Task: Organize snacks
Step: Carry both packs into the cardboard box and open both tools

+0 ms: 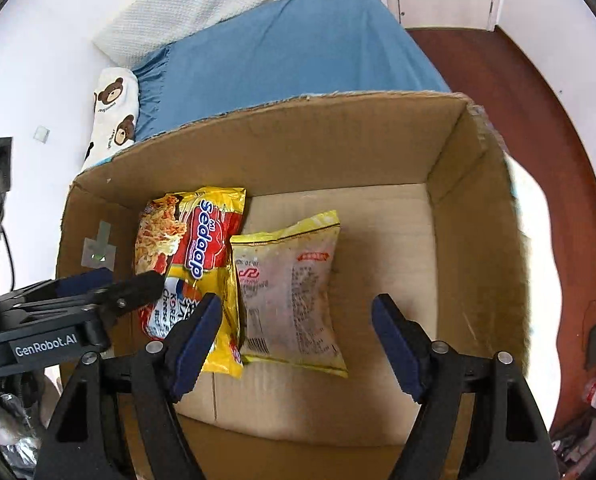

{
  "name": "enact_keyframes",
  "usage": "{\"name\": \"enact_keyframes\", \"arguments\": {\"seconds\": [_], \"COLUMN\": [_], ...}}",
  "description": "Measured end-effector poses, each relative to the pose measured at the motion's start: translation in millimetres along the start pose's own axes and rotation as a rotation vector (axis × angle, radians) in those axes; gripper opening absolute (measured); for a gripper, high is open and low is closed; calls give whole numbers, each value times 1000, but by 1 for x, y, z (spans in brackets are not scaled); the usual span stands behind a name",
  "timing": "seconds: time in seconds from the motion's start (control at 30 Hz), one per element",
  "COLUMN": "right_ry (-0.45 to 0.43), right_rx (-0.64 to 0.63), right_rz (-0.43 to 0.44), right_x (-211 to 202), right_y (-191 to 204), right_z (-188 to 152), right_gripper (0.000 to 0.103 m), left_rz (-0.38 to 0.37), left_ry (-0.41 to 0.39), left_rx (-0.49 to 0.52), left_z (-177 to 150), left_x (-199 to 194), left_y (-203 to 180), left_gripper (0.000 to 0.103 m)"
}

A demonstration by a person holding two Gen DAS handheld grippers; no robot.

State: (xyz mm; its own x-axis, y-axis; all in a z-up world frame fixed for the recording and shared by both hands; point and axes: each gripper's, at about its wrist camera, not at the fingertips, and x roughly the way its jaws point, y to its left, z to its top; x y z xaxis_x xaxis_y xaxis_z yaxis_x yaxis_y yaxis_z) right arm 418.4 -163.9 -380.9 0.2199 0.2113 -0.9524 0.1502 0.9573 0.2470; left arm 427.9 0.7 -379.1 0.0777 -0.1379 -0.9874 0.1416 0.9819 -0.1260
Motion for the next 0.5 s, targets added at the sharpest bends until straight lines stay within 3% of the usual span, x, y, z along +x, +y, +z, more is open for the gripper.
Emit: {"name": "enact_keyframes", "arguments": {"seconds": [0.27,0.5], "right_ry": [-106,-184], "right_rx": [-24,-61], "right_rz": [-86,-111], "right_x": [-60,-106], "right_y": [9,18], "right_z": [-52,-101], "right_gripper": [80,80], "left_rz": [45,83], "left_ry": [-133,-237], "left_rx": [14,52], "left_z": [-51,-108], "left_x": [-47,-80], "left_y": [6,-6], "left_gripper": [86,86]}}
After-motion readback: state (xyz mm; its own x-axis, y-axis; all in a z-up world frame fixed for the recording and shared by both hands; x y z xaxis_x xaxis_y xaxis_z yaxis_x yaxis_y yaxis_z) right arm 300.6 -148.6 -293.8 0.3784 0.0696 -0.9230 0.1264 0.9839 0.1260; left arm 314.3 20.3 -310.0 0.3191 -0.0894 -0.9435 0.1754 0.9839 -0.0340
